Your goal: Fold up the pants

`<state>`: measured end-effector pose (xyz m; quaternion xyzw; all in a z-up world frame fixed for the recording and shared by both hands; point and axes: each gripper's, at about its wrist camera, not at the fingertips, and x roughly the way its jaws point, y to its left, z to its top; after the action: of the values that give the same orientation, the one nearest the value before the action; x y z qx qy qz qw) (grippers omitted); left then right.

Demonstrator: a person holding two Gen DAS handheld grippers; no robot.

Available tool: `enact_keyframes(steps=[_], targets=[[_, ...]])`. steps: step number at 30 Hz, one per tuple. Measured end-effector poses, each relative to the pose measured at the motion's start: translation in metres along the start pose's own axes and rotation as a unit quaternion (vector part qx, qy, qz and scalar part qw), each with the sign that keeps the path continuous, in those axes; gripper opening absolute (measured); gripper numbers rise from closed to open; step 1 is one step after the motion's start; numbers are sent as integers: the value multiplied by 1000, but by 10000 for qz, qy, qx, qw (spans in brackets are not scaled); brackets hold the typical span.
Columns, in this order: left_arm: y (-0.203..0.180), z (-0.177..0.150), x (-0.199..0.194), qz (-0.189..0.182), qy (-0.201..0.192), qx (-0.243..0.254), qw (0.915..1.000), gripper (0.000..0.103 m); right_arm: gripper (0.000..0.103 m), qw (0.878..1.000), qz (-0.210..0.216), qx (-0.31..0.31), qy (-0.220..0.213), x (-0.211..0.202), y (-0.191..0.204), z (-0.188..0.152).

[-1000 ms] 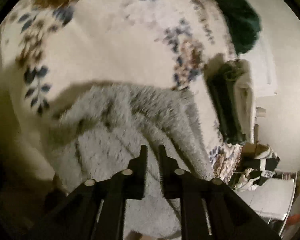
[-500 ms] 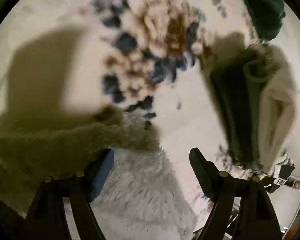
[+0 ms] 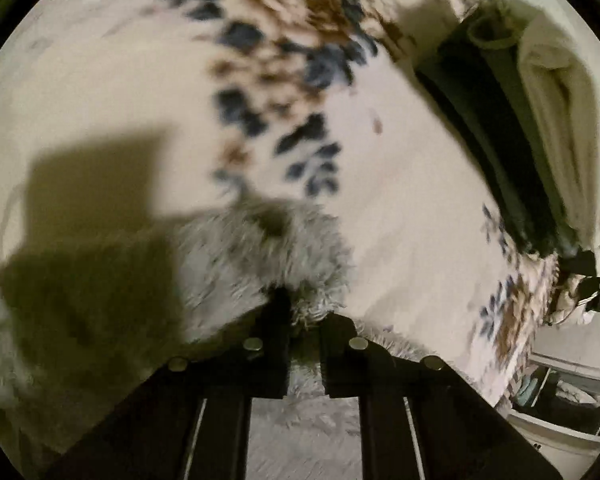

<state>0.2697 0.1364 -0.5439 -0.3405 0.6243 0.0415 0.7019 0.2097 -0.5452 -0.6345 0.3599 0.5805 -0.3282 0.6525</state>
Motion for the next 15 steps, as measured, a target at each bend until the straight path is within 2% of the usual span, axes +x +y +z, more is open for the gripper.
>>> enact_keyframes(steps=[5,8,13,15], targets=[[29,-36,-58,-548,-520,-86,9971,8,7,9999,-33,-132,-49,-9,-6,0],[70,-65,-91,-727,-663,-283,9947,8,7,9995,-117,-292,-82,-16,-8,4],[141,-101,-82,-321,-519,-803,9949,8,7,9985,-272,-469,95,-17,-15,8],[159,-110,-71,-319,-411,-962,9940,8,7,9978,-352,-507,241,-12,-20,4]])
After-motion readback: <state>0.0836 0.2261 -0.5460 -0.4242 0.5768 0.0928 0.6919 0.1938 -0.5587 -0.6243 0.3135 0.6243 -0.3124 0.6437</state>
